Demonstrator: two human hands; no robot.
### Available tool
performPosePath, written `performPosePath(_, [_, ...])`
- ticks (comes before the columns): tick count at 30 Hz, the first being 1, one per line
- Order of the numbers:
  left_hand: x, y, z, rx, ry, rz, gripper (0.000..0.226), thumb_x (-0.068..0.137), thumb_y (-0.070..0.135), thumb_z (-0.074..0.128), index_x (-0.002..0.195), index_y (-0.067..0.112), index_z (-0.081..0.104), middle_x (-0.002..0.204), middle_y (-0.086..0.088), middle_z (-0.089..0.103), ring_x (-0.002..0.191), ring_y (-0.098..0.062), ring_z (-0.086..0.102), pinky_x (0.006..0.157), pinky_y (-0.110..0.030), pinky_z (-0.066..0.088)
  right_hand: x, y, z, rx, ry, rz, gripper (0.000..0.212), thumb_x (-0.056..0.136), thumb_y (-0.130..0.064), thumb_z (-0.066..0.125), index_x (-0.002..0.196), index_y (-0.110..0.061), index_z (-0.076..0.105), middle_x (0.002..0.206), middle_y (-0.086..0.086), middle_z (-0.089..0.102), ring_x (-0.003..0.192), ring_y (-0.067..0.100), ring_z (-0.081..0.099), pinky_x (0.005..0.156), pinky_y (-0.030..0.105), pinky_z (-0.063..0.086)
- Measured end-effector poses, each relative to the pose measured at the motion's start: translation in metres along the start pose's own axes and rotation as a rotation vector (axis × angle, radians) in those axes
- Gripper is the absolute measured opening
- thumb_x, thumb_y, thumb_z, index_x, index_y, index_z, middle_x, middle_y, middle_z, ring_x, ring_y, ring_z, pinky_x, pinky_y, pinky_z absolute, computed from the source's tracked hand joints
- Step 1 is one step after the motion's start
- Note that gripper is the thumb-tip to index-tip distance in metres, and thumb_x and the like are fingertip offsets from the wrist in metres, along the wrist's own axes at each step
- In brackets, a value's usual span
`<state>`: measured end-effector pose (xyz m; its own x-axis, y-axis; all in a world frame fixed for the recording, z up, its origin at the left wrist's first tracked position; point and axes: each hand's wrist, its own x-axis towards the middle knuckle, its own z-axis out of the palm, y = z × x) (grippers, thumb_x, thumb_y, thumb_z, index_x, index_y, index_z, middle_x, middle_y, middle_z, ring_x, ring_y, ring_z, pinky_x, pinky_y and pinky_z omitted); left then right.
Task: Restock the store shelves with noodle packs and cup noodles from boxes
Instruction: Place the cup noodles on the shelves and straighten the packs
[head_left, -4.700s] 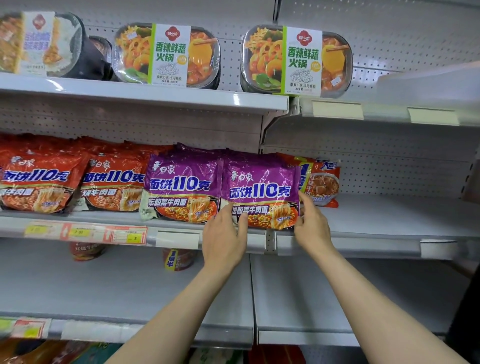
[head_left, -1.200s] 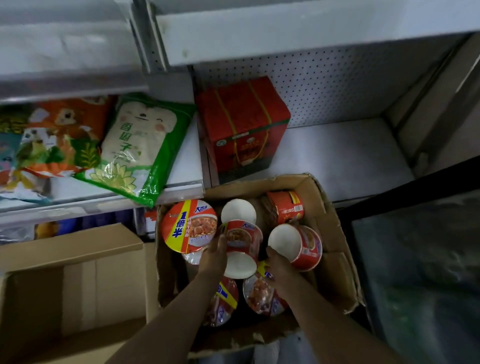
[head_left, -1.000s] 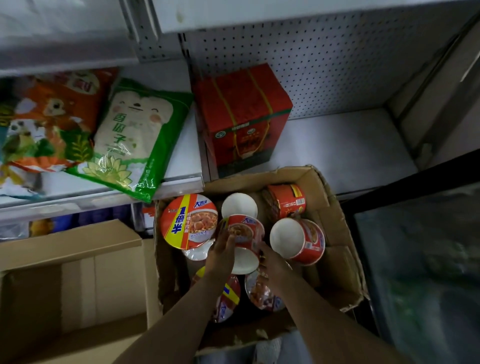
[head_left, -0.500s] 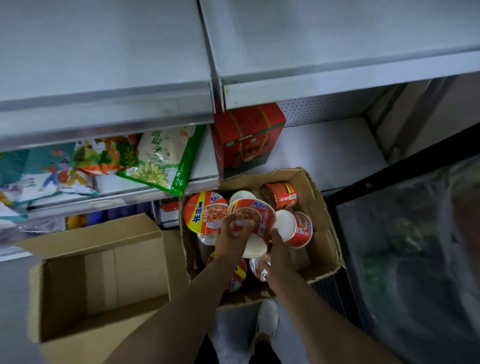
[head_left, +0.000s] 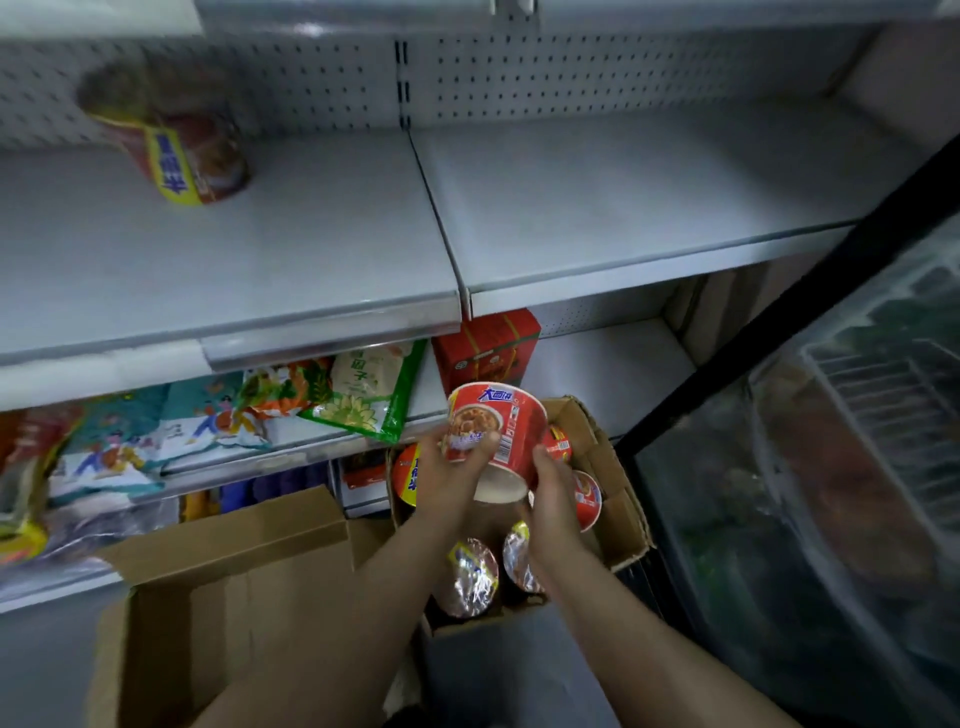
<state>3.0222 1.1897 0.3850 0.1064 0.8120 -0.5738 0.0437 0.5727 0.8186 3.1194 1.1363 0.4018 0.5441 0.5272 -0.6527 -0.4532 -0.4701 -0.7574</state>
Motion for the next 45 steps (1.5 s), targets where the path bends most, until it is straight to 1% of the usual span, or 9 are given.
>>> performPosePath(4, [-0.024,0.036,-0.015,-0.04,0.023,0.104,0.063,0.083,0.028,0.081,0.13,0.02,0.041,0.114,0.001,0.06,0.09,-0.007,0.063,0.062,-0.016,0.051,-0.013,-0.011,0.006,0.03,-0.113,-0.082,0.032,0.107,-0.02,0.046,0.138,-0.014,0.052,0.1,-0.023,0.054,0.095,0.002,0.062,0.063,0.004,0.045])
performPosePath(8, [-0.043,0.059,-0.03,-0.085,0.053,0.178,0.073,0.071,0.039,0.09,0.125,0.027,0.042,0.122,-0.007,0.064,0.101,-0.02,0.069,0.083,-0.035,0.059,-0.035,-0.024,0.018,0.002,-0.199,-0.128,0.036,0.096,-0.054,0.055,0.124,-0.034,0.064,0.118,-0.005,0.07,0.107,0.012,0.067,0.09,0.035,0.054])
performPosePath(13, [-0.076,0.068,-0.042,-0.151,0.063,0.205,0.077,0.074,0.033,0.087,0.131,0.029,0.036,0.116,0.001,0.059,0.107,-0.026,0.066,0.096,-0.049,0.056,-0.07,-0.045,0.009,0.039,-0.318,-0.17,0.033,0.102,-0.043,0.052,0.122,-0.021,0.067,0.11,0.001,0.076,0.097,0.013,0.073,0.076,0.028,0.054])
performPosePath(19, [-0.117,0.068,-0.049,-0.207,0.098,0.24,0.08,0.077,0.036,0.084,0.135,0.029,0.029,0.126,-0.005,0.056,0.103,-0.021,0.064,0.08,-0.033,0.057,-0.105,-0.044,0.004,-0.055,-0.386,-0.305,0.057,0.082,-0.073,0.058,0.122,-0.033,0.068,0.122,0.001,0.07,0.109,0.02,0.07,0.097,0.047,0.056])
performPosePath(24, [-0.145,0.065,-0.057,-0.301,0.145,0.191,0.089,0.071,0.046,0.084,0.138,0.023,0.031,0.122,-0.007,0.06,0.097,-0.02,0.066,0.067,-0.03,0.053,-0.134,-0.053,0.002,-0.089,-0.487,-0.413,0.04,0.093,-0.058,0.058,0.129,-0.044,0.064,0.128,-0.01,0.068,0.117,0.013,0.065,0.102,0.043,0.052])
performPosePath(32, [-0.182,0.071,-0.089,-0.562,0.092,0.279,0.085,0.064,0.05,0.081,0.134,0.012,0.051,0.124,-0.012,0.069,0.115,-0.026,0.066,0.1,-0.043,0.053,-0.162,-0.077,0.002,-0.065,-0.552,-0.53,0.04,0.103,-0.036,0.053,0.143,-0.029,0.053,0.122,-0.011,0.064,0.108,0.005,0.063,0.085,0.025,0.048])
performPosePath(35, [-0.194,0.069,-0.091,-0.679,0.01,0.309,0.079,0.068,0.049,0.081,0.133,0.013,0.054,0.118,-0.011,0.073,0.114,-0.028,0.067,0.1,-0.045,0.052,-0.173,-0.077,0.009,-0.09,-0.619,-0.487,0.029,0.104,-0.04,0.05,0.128,-0.031,0.063,0.119,-0.006,0.069,0.108,0.011,0.065,0.088,0.029,0.049])
performPosePath(39, [-0.205,0.065,-0.096,-0.752,-0.076,0.346,0.1,0.052,0.061,0.091,0.134,0.017,0.055,0.126,-0.014,0.069,0.12,-0.029,0.064,0.103,-0.045,0.049,-0.182,-0.075,0.011,-0.112,-0.776,-0.476,0.037,0.104,-0.042,0.049,0.141,-0.042,0.05,0.127,-0.008,0.066,0.117,0.013,0.064,0.099,0.038,0.051])
performPosePath(45, [-0.211,0.066,-0.11,-0.552,0.165,0.451,0.053,0.087,0.047,0.067,0.136,0.03,0.055,0.128,-0.005,0.069,0.122,-0.023,0.062,0.096,-0.04,0.051,-0.191,-0.077,0.005,-0.087,-0.766,-0.572,0.05,0.1,-0.036,0.059,0.147,-0.041,0.041,0.122,-0.016,0.058,0.107,0.003,0.062,0.078,0.021,0.052])
